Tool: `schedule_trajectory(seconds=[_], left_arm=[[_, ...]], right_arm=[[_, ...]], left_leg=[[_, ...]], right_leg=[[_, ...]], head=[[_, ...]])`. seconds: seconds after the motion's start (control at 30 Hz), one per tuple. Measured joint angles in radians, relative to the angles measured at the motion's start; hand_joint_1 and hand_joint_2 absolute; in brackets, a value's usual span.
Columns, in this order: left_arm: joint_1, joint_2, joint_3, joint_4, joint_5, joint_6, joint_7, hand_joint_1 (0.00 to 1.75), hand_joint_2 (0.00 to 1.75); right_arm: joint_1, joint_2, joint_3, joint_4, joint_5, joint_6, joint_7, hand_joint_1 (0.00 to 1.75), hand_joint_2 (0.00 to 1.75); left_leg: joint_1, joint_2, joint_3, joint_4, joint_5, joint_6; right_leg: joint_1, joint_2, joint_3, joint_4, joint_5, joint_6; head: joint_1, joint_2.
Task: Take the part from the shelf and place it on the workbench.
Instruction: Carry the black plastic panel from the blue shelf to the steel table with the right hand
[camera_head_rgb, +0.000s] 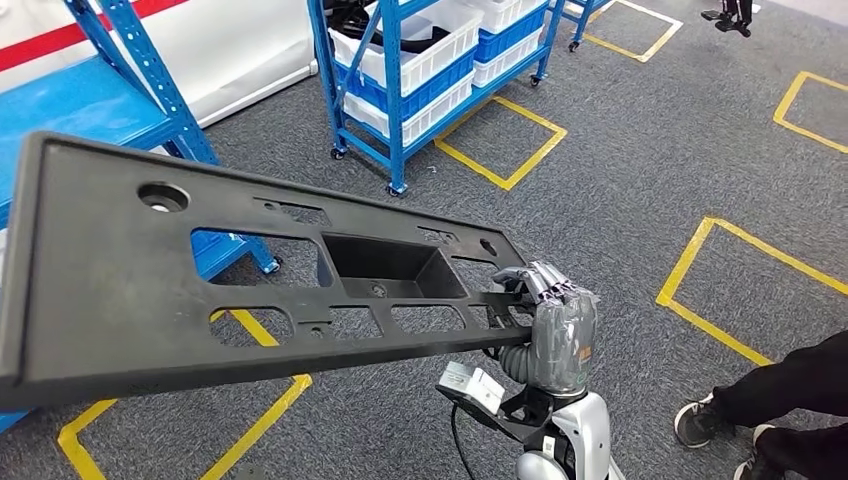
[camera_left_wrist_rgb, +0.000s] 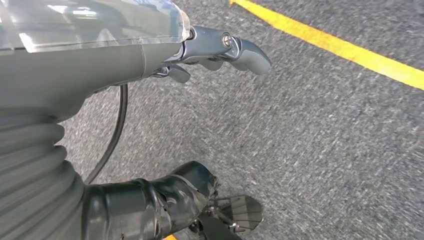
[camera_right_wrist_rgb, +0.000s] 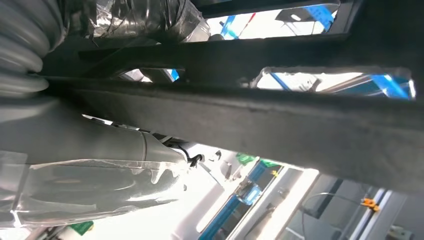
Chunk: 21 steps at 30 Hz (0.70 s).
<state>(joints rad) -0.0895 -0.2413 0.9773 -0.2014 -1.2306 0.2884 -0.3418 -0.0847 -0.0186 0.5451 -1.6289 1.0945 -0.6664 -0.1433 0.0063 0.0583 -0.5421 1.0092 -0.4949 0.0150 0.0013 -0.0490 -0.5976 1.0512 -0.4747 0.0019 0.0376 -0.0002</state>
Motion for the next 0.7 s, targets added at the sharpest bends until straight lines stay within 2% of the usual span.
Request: schedule_trajectory(seconds=[0.03, 0.1, 0.17, 0.23, 0.27, 0.3, 0.33, 0.37, 0.43, 0.47, 0.5, 0.53, 0.6, 0.67, 0.7], left_arm=[[0.000, 0.000, 0.000, 0.000, 0.000, 0.000, 0.000, 0.00, 1.75], [0.000, -0.001, 0.000, 0.000, 0.000, 0.000, 0.000, 0.00, 1.75], [-0.001, -0.001, 0.000, 0.000, 0.000, 0.000, -0.001, 0.00, 1.75], [0.000, -0.001, 0.000, 0.000, 0.000, 0.000, -0.001, 0.00, 1.75], [0.001, -0.001, 0.000, 0.000, 0.000, 0.000, -0.001, 0.00, 1.75], [0.002, -0.001, 0.000, 0.000, 0.000, 0.000, -0.001, 0.00, 1.75], [0.003, -0.001, 0.000, 0.000, 0.000, 0.000, -0.001, 0.00, 1.75], [0.003, -0.001, 0.000, 0.000, 0.000, 0.000, -0.001, 0.00, 1.75], [0.003, 0.000, 0.000, 0.000, 0.000, 0.000, -0.001, 0.00, 1.75], [0.003, 0.000, 0.000, 0.000, 0.000, 0.000, -0.001, 0.00, 1.75], [0.002, 0.000, 0.000, 0.000, 0.000, 0.000, -0.001, 0.00, 1.75], [0.002, 0.000, 0.000, 0.000, 0.000, 0.000, -0.001, 0.00, 1.75], [-0.001, 0.000, 0.000, 0.000, -0.001, -0.001, -0.001, 0.00, 1.75], [-0.001, 0.000, 0.000, 0.000, -0.001, -0.001, -0.001, 0.00, 1.75], [-0.001, 0.000, 0.000, 0.000, -0.001, -0.001, -0.001, 0.00, 1.75]], right_arm=[[0.000, 0.000, 0.000, 0.000, 0.000, 0.000, 0.000, 1.75, 1.75], [0.001, 0.000, 0.000, 0.000, 0.000, 0.000, 0.000, 1.75, 1.75], [0.000, 0.000, 0.000, -0.001, 0.000, 0.000, 0.000, 1.75, 1.75], [-0.001, 0.000, 0.000, -0.001, 0.000, 0.000, 0.000, 1.75, 1.75], [-0.001, 0.000, 0.000, -0.001, 0.000, 0.000, 0.000, 1.75, 1.75], [0.000, 0.000, 0.000, 0.000, 0.000, 0.000, 0.000, 1.75, 1.75], [0.000, 0.000, 0.000, 0.000, 0.000, 0.000, 0.000, 1.75, 1.75], [0.001, 0.000, 0.000, 0.001, 0.000, 0.000, 0.000, 1.75, 1.75], [0.001, 0.000, 0.000, 0.002, 0.000, 0.000, 0.000, 1.75, 1.75], [0.000, 0.000, 0.000, 0.002, -0.001, 0.000, 0.000, 1.75, 1.75], [0.000, 0.000, 0.000, 0.001, -0.001, 0.000, 0.000, 1.75, 1.75], [0.000, 0.000, 0.000, 0.001, -0.001, 0.000, 0.000, 1.75, 1.75], [0.001, 0.000, 0.000, 0.001, -0.001, 0.000, 0.000, 1.75, 1.75], [0.002, 0.000, 0.000, 0.001, -0.001, 0.000, 0.000, 1.75, 1.75], [0.001, 0.000, 0.000, 0.001, -0.001, 0.000, 0.000, 1.75, 1.75]], left_leg=[[-0.002, 0.007, 0.000, 0.001, -0.002, -0.004], [-0.002, 0.019, 0.001, 0.002, -0.006, -0.011], [0.001, -0.001, -0.012, 0.038, -0.038, -0.020], [0.004, -0.037, -0.061, 0.153, -0.104, -0.027], [0.005, -0.046, -0.092, 0.222, -0.134, -0.030], [0.005, -0.049, -0.116, 0.273, -0.148, -0.032], [0.006, -0.049, -0.126, 0.289, -0.141, -0.032], [0.006, -0.050, -0.116, 0.263, -0.114, -0.032], [0.009, -0.067, -0.059, 0.131, -0.039, -0.028], [0.010, -0.081, -0.032, 0.069, -0.015, -0.026], [0.010, -0.093, -0.015, 0.031, -0.004, -0.023], [0.009, -0.101, -0.009, 0.016, -0.005, -0.020], [0.007, -0.094, -0.008, 0.012, -0.002, -0.013], [0.009, -0.079, -0.007, 0.003, 0.006, 0.001], [0.009, -0.071, -0.007, -0.001, 0.009, 0.008]], right_leg=[[0.004, -0.003, 0.004, -0.012, -0.002, -0.003], [0.002, 0.012, 0.002, -0.017, 0.002, -0.010], [-0.004, 0.027, 0.005, -0.026, 0.009, -0.022], [-0.007, 0.041, 0.005, -0.028, 0.012, -0.029], [-0.007, 0.050, 0.004, -0.027, 0.012, -0.030], [-0.007, 0.059, 0.004, -0.026, 0.012, -0.031], [-0.007, 0.069, 0.004, -0.025, 0.012, -0.030], [-0.007, 0.079, 0.004, -0.023, 0.012, -0.030], [-0.009, 0.099, 0.005, -0.019, 0.010, -0.027], [-0.008, 0.108, 0.003, -0.014, 0.009, -0.024], [-0.008, 0.115, 0.000, -0.012, 0.010, -0.019], [-0.008, 0.122, -0.004, -0.010, 0.011, -0.013], [-0.010, 0.132, -0.010, -0.011, 0.016, -0.002], [-0.009, 0.112, -0.020, 0.009, -0.001, 0.007], [-0.008, 0.093, -0.036, 0.045, -0.025, 0.011]], head=[[0.000, 0.000], [0.000, 0.000], [0.000, 0.000], [0.000, 0.000], [0.000, 0.000], [0.000, 0.000], [0.000, 0.000], [0.000, 0.000], [0.000, 0.000], [0.000, 0.000], [0.000, 0.000], [0.000, 0.000], [0.000, 0.000], [0.000, 0.000], [0.000, 0.000]])
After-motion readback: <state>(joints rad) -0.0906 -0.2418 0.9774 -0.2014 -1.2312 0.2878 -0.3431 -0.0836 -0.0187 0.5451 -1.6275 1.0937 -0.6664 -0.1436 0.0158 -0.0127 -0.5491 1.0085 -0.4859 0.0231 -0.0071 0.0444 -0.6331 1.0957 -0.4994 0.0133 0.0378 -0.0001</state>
